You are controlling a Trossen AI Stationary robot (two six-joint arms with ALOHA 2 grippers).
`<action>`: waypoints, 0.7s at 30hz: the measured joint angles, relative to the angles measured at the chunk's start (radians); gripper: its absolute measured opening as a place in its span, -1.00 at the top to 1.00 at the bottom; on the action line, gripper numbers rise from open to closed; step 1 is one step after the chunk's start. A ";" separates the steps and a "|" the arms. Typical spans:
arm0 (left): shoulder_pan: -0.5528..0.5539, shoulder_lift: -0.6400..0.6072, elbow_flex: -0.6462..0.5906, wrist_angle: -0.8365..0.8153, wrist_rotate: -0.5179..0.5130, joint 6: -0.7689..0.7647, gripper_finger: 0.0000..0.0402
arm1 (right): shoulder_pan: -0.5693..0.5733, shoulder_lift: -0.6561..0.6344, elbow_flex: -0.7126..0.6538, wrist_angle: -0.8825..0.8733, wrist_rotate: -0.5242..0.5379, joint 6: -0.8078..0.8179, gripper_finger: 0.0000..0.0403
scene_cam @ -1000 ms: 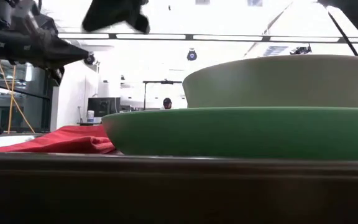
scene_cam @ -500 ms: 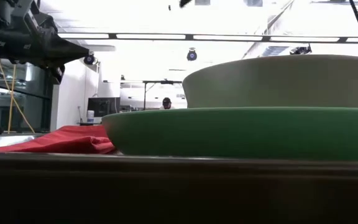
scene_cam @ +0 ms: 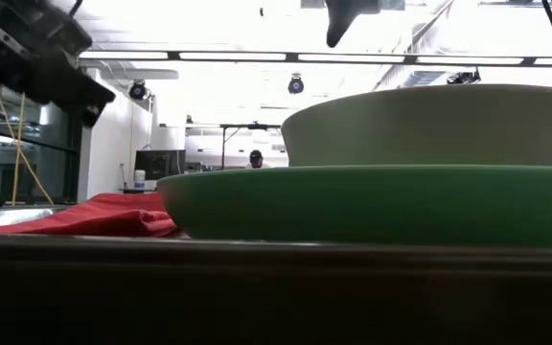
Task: Set up tray
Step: Put the red napkin on the black serving tray
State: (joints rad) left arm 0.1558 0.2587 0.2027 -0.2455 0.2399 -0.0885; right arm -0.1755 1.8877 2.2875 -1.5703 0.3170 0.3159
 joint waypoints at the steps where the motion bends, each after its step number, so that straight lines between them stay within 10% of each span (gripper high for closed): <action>1: 0.000 0.033 0.040 -0.042 0.003 0.039 0.85 | -0.010 0.001 0.000 -0.002 0.005 -0.009 1.00; 11: -0.057 0.438 0.361 -0.428 -0.027 0.328 0.85 | -0.204 -0.047 -0.001 0.000 -0.005 -0.107 1.00; 21: -0.305 0.724 0.371 -0.292 -0.114 0.187 0.85 | -0.463 -0.271 0.000 -0.001 0.108 -0.098 1.00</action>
State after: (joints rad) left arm -0.1491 0.9828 0.5739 -0.5379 0.1263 0.0989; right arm -0.6381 1.6167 2.2875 -1.5715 0.4252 0.2175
